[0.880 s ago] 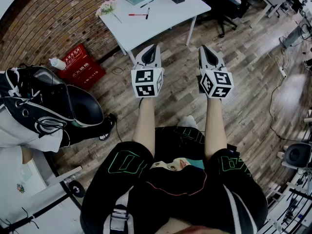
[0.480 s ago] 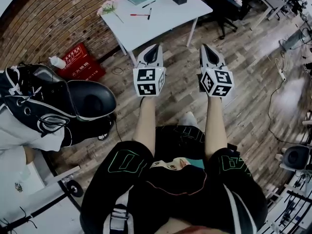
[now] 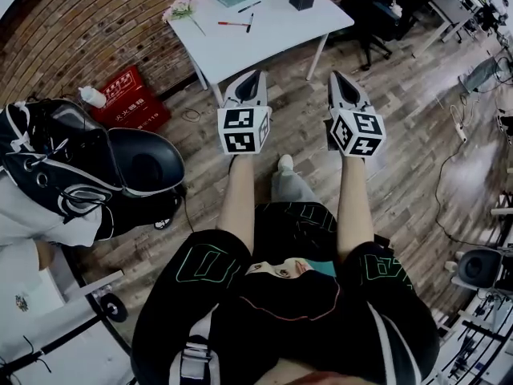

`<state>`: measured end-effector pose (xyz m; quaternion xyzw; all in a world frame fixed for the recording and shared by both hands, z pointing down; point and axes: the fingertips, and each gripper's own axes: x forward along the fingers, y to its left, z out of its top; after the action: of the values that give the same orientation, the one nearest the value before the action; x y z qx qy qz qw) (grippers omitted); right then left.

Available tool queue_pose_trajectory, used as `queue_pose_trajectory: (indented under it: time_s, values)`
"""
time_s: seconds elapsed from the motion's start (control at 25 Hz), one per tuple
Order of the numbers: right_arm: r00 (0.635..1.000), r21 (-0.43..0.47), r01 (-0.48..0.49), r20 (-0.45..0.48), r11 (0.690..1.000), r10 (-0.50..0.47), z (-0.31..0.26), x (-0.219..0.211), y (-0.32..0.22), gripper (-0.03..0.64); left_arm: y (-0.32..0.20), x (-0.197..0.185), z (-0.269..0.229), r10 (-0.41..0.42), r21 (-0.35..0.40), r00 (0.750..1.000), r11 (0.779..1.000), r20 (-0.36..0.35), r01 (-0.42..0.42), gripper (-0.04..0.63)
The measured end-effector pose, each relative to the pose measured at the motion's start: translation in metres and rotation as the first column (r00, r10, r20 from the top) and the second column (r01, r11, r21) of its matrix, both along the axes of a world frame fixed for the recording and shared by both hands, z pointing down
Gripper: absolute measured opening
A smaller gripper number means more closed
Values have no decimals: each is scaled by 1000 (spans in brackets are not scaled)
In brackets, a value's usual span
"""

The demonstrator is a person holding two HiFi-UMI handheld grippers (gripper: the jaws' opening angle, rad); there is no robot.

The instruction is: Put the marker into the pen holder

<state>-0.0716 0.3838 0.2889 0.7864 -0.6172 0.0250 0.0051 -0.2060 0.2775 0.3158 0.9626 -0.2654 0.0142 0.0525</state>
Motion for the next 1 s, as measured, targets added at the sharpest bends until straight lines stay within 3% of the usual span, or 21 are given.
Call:
queue_pose_trajectory:
  time_s: [0.64,1.0]
  values:
    - [993,-41,107,48,993,-105,32,16,-90,5,-74,4,36,-104,-72,994,992,34,106,3]
    - [986,-95,125,121,988,-114,71,51,-149,6,-131,35,72,-122,-139,988,981,91,134,3]
